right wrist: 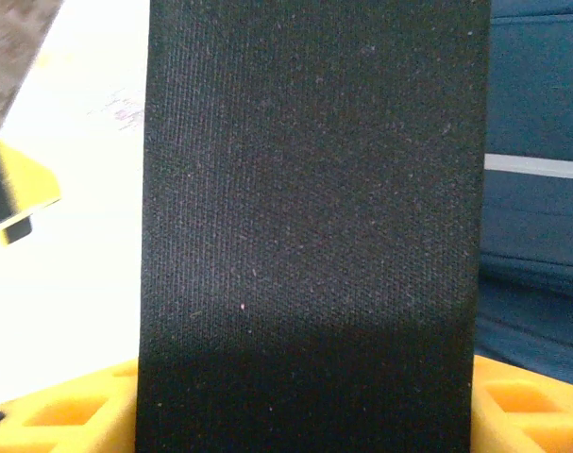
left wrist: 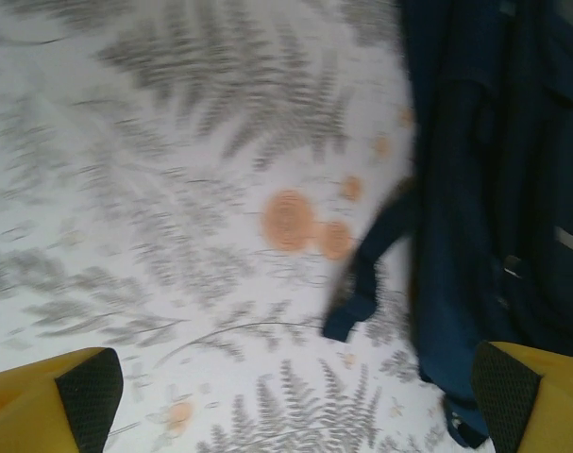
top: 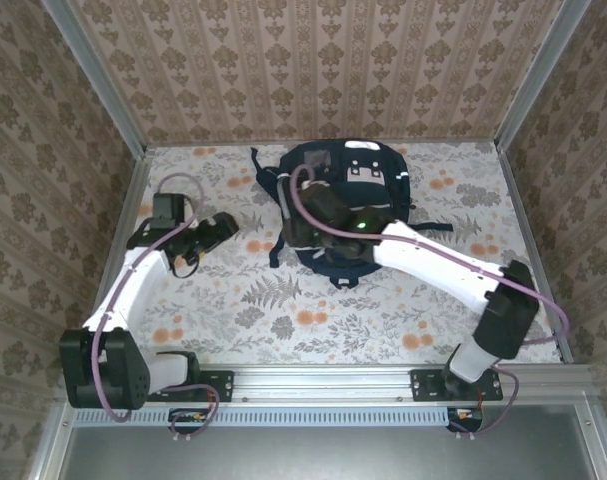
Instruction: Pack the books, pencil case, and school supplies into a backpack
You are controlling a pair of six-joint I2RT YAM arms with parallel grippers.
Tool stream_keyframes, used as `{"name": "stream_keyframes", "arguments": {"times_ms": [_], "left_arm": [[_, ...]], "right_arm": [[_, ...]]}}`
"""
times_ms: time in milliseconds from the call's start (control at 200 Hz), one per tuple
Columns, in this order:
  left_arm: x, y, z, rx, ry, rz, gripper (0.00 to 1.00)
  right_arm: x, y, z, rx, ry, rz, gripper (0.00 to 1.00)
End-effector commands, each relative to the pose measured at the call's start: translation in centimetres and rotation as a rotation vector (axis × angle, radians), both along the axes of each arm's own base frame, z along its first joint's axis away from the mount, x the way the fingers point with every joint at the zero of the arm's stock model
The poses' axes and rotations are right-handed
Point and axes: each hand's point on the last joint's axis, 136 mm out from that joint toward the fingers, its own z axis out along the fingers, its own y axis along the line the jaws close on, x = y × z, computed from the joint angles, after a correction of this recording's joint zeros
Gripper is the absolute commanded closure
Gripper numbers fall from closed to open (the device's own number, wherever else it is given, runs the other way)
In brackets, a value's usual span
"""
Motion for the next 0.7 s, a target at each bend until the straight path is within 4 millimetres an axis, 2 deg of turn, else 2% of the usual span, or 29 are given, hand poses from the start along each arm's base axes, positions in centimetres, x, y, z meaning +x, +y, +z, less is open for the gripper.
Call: {"name": "stream_keyframes", "arguments": {"times_ms": [0,75,100,155,185,375,500,590,695], "left_arm": [[1.2,-3.3,2.0,0.100,-0.090,-0.137,0.02],[1.4,-6.7,2.8,0.152,-0.136,-0.276,0.02],[1.4,-7.9,3.0,0.171,-0.150,-0.326,0.03],[1.7,-10.0,3.4,0.216,-0.177,-0.426,0.02],[1.2,-11.9,3.5,0.242,-0.196,-0.502,0.02],[0.5,-20.0,3.9,0.401,-0.343,-0.849,0.00],[0.7,-23.3,2.8,0.481,-0.358,-1.003,0.01],[0.6,-25.4,1.7,0.515,-0.372,-1.132,0.11],[1.8,-26.4,0.5,0.572,-0.369,-1.184,0.20]], "right_arm": [[0.4,-6.3,0.8,-0.040,-0.027,-0.117,0.36],[0.6,-10.2,0.4,-0.061,-0.010,-0.190,0.36],[0.3,-11.6,1.1,-0.051,-0.022,-0.213,0.36],[0.1,-14.0,0.8,-0.066,-0.009,-0.255,0.35],[-0.1,-15.3,0.7,-0.072,0.000,-0.279,0.36],[-1.0,-21.4,-1.0,-0.059,0.067,-0.418,0.35],[-1.5,-23.2,-1.7,-0.025,0.087,-0.465,0.36],[-1.7,-23.7,-2.3,-0.008,0.103,-0.479,0.36],[-1.8,-23.6,-3.0,0.009,0.121,-0.481,0.36]]}}
